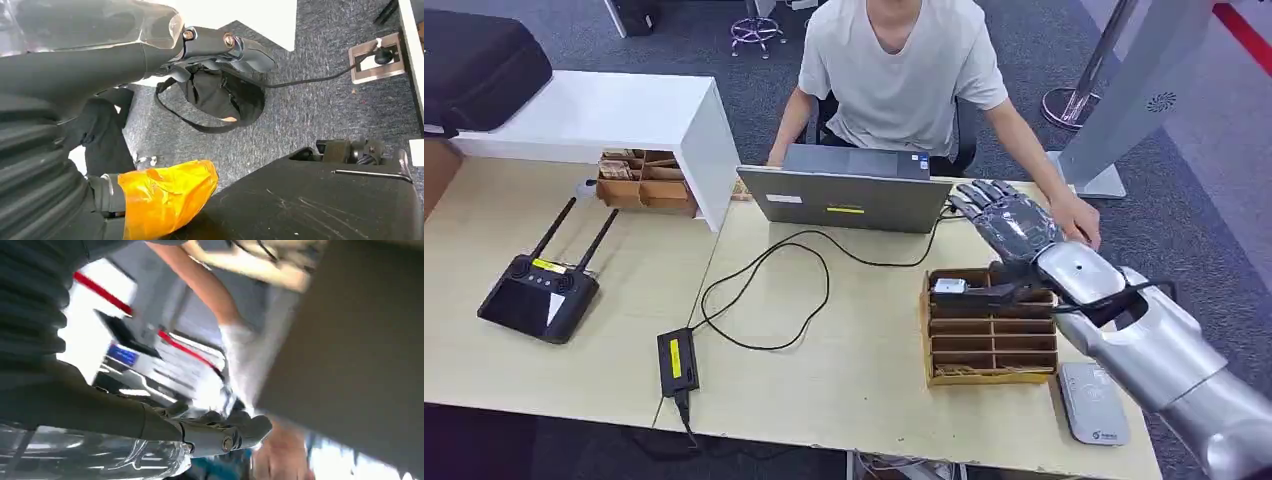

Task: Pass the card to the sensor for recognition and then transmit it.

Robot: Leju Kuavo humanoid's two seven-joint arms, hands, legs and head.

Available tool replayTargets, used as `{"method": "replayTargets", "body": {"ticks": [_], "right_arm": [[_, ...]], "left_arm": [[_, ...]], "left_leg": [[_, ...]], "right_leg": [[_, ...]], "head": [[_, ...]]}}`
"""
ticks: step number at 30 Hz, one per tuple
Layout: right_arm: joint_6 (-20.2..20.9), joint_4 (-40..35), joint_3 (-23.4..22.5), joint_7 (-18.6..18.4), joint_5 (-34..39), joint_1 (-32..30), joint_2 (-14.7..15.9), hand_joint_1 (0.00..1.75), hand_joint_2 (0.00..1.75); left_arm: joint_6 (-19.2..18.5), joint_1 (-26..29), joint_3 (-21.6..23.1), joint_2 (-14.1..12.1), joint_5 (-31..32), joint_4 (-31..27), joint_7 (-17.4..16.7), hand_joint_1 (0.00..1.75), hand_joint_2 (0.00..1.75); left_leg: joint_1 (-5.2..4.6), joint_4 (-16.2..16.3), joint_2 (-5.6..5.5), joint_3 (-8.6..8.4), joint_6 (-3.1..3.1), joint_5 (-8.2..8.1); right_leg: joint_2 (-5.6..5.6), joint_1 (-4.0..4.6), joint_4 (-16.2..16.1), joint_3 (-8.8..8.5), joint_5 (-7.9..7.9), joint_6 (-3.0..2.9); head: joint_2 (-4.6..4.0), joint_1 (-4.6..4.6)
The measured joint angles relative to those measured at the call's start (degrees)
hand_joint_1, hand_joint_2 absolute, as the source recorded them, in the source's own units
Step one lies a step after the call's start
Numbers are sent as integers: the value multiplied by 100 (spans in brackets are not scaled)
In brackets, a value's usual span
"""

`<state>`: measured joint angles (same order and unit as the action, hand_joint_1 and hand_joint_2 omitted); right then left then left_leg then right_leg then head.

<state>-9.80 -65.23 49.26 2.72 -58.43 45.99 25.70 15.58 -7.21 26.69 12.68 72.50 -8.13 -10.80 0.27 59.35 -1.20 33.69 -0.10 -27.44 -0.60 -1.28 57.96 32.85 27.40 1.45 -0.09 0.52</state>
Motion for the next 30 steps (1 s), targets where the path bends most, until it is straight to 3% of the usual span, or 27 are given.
{"method": "replayTargets", "body": {"ticks": [1,2,3,5,8,13,30], "right_arm": [[-888,-169,-191,9,-208,-422,-24,0,175],[-1523,-326,-317,-75,-457,-845,-96,0,175],[-1964,-479,-401,-155,-719,-1231,-159,0,175],[-2307,-755,-506,-171,-972,-1879,-306,0,175],[-2379,-1031,-703,-169,-1066,-2460,-415,0,175],[-2364,-1331,-992,-57,-1145,-2849,-503,0,175],[-2301,-1494,-1278,34,-1186,-3018,-570,0,175]], "left_arm": [[0,0,0,4,-2,0,-39,0,175],[0,1,0,7,-2,0,-48,0,175],[0,1,0,7,-2,0,-50,0,175],[0,1,0,6,-2,0,-59,0,175],[0,1,0,9,-4,0,-70,0,175],[0,1,0,7,-9,0,-70,0,175],[0,0,0,11,-37,0,-70,0,175]], "left_leg": [[5,-1,-18,-1,-3,-2],[13,-2,-21,1,-3,-3],[23,-3,-21,4,-8,-7],[26,-6,-15,6,-12,-13],[26,-9,-16,12,-12,-12],[25,-7,3,9,-15,-9],[25,-5,5,8,-15,-1]], "right_leg": [[-17,13,-11,-13,1,-1],[-21,21,-14,-17,2,-2],[-18,21,-13,-13,3,-3],[-8,21,-13,-5,4,-5],[-10,21,-13,0,9,-9],[7,19,-13,1,-1,-9],[7,19,-13,4,-9,-13]], "head": [[0,0],[0,-4],[0,2],[0,11],[0,9],[0,7],[0,9]]}}
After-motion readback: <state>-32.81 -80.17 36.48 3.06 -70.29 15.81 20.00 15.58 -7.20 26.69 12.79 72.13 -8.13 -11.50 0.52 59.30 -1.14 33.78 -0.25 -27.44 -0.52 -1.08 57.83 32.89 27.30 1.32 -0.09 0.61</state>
